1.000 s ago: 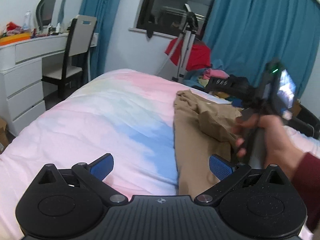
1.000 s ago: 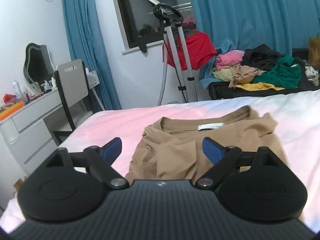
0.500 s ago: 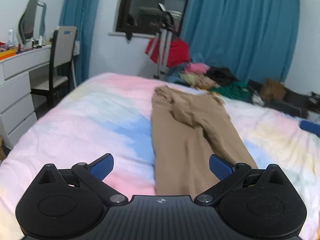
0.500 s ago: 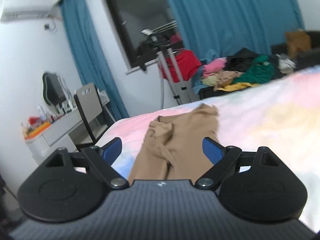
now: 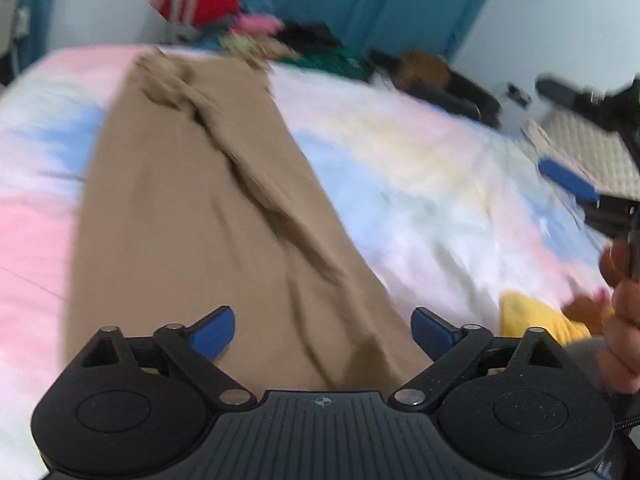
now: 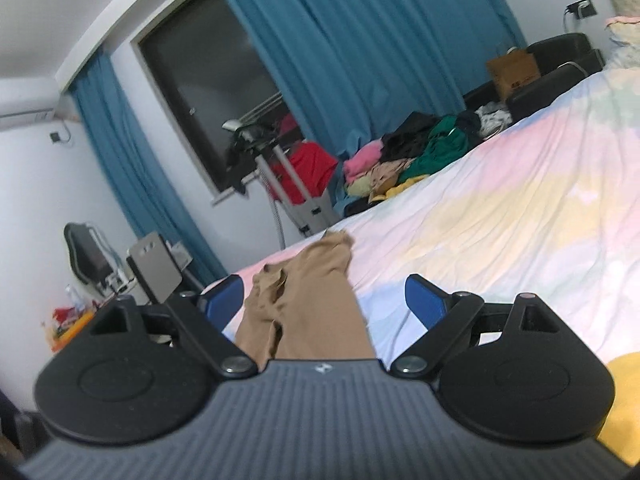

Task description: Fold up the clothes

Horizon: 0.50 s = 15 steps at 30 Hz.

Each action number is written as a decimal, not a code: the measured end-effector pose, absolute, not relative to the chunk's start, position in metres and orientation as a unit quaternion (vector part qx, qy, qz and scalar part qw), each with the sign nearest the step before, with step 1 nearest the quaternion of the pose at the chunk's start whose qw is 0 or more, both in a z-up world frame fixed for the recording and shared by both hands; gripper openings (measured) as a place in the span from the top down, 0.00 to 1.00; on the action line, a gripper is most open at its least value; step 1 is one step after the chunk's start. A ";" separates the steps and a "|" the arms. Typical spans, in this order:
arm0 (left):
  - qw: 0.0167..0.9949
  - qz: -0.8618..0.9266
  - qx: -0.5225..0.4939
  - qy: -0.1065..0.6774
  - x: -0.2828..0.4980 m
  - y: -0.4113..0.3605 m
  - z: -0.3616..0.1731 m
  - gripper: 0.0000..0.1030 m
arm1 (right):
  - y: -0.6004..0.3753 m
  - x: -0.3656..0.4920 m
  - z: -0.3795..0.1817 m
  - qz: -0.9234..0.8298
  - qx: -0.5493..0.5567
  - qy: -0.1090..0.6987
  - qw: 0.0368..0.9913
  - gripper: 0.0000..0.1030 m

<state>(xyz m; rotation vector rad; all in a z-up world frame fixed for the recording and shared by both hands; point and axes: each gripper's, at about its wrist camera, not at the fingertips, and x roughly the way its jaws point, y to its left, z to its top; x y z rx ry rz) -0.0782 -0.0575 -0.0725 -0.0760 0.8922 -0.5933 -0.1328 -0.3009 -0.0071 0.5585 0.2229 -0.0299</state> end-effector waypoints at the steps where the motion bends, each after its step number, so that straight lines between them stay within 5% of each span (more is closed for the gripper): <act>1: 0.852 -0.287 -0.026 0.436 -0.078 -0.067 -0.078 0.13 | -0.304 -0.135 -0.008 -0.018 0.274 0.107 0.955 0.14; 5: 0.841 -0.293 0.017 0.454 -0.079 -0.092 -0.096 0.21 | -0.317 -0.137 -0.019 -0.028 0.288 0.109 0.951 0.14; 8: 0.833 -0.295 0.034 0.467 -0.078 -0.102 -0.110 0.51 | -0.324 -0.131 -0.028 -0.030 0.306 0.119 0.944 0.13; 10: 0.832 -0.290 0.044 0.470 -0.078 -0.104 -0.114 0.80 | -0.326 -0.126 -0.032 -0.031 0.311 0.126 0.941 0.13; 12: 0.838 -0.279 0.050 0.467 -0.079 -0.100 -0.116 0.93 | -0.326 -0.123 -0.036 -0.030 0.313 0.132 0.940 0.13; 15: 0.846 -0.275 0.018 0.457 -0.083 -0.083 -0.101 0.96 | -0.324 -0.118 -0.042 -0.030 0.314 0.143 0.938 0.13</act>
